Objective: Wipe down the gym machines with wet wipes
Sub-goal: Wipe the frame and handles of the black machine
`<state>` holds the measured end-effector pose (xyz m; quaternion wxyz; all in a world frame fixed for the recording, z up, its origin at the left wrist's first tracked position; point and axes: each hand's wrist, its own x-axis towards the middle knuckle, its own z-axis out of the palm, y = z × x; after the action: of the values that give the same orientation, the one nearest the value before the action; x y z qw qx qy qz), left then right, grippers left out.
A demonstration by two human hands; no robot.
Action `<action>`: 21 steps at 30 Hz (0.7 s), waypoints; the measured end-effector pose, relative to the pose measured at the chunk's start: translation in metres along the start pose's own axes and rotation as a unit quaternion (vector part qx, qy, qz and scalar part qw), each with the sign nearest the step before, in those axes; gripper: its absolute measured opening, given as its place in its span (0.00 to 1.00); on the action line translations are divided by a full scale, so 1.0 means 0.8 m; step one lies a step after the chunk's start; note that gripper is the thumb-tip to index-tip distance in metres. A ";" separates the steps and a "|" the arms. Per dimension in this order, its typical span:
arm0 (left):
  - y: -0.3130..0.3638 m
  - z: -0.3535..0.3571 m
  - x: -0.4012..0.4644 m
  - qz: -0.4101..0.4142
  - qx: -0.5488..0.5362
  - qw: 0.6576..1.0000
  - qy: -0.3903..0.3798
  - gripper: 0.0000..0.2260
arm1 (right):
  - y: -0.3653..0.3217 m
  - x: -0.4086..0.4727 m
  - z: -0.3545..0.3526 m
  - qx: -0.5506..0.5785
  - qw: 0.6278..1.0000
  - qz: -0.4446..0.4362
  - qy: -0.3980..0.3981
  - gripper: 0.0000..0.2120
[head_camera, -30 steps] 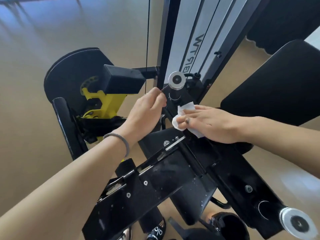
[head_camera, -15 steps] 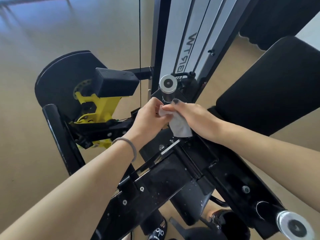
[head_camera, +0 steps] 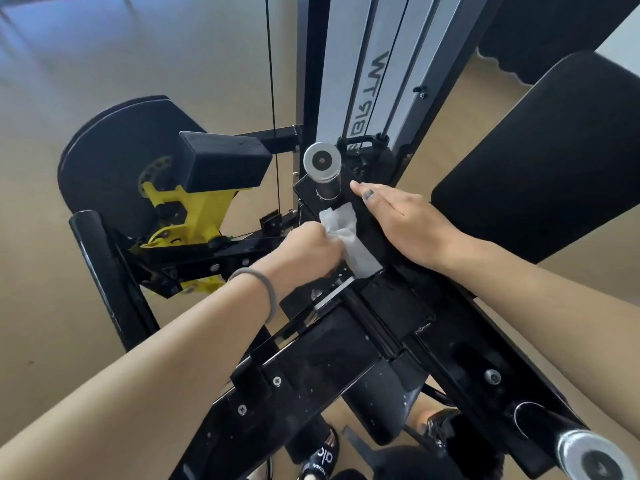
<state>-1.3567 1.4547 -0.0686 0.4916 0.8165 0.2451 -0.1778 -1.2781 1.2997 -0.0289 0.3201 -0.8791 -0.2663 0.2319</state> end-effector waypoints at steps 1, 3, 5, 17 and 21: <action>0.001 0.004 0.000 -0.046 -0.132 0.990 -0.025 0.07 | 0.001 0.001 -0.001 0.007 1.000 0.008 0.003 0.22; 0.001 0.011 0.001 -0.099 -0.284 0.953 -0.025 0.08 | 0.004 0.001 -0.002 0.011 1.000 0.016 0.008 0.22; 0.000 0.014 0.007 -0.113 -0.325 0.938 0.031 0.09 | 0.004 0.000 -0.001 0.006 1.000 0.017 0.011 0.22; 0.022 -0.010 -0.002 -0.103 -0.321 0.938 0.075 0.11 | -0.004 -0.005 -0.001 0.072 0.996 0.044 0.018 0.24; 0.024 -0.019 0.004 -0.103 -0.309 0.943 0.065 0.08 | -0.003 -0.005 -0.001 0.085 0.995 0.047 0.016 0.25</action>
<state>-1.3421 1.4611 -0.0496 0.6818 0.6043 0.4024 -0.0895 -1.2817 1.2987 -0.0258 0.3862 -0.8641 -0.1988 0.2543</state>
